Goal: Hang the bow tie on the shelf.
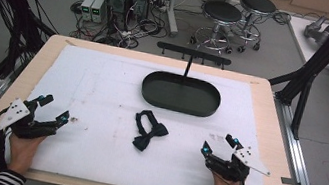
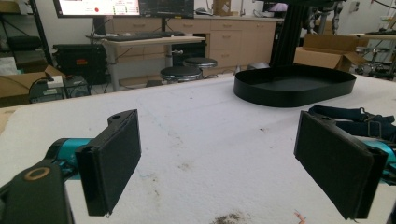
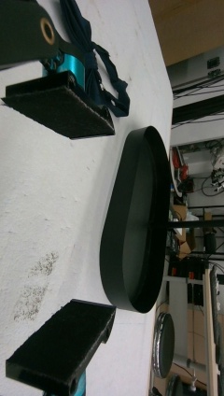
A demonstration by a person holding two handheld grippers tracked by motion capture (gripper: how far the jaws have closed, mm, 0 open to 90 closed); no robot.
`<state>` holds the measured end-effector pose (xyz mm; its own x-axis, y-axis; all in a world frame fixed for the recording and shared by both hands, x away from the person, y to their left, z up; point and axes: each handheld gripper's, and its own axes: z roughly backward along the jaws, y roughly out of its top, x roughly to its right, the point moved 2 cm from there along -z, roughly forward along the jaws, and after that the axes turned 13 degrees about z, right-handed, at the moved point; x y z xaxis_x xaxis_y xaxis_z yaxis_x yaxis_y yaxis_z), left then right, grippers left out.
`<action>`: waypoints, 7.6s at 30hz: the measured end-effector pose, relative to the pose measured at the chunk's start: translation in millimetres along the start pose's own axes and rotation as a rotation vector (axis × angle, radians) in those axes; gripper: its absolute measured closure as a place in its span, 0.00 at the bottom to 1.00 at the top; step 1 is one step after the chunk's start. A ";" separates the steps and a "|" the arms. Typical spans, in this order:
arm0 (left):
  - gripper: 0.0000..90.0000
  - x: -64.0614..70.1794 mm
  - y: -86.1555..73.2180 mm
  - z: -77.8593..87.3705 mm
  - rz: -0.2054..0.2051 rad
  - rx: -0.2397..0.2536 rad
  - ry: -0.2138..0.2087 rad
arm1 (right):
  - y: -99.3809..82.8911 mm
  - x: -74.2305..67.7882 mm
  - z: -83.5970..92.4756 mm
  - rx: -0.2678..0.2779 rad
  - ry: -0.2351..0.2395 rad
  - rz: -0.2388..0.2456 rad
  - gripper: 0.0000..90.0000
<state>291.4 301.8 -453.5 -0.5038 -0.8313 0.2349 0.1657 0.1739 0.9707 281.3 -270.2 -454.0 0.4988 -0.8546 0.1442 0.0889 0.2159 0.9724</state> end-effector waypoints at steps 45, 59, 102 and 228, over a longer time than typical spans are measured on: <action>0.17 0.7 0.0 -0.6 -0.007 -0.001 -0.001 | 49.7 -17.9 -31.2 -0.091 0.102 0.030 0.12; 0.17 0.7 -0.1 -0.7 -0.005 0.001 -0.001 | 88.0 -45.8 -76.7 -0.206 0.249 0.031 0.13; 0.17 1.6 -0.4 0.2 -0.016 0.005 -0.009 | 79.9 -101.5 -172.2 -0.794 0.474 0.036 0.49; 0.18 0.6 -0.2 0.5 -0.006 0.008 -0.014 | 154.8 0.2 -179.7 -0.093 -0.048 0.084 0.98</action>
<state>290.6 301.6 -453.6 -0.5168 -0.8246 0.2302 0.1564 0.1734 0.9724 450.1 -152.0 -336.4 0.4659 -0.8530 0.2354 0.1287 0.3286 0.9357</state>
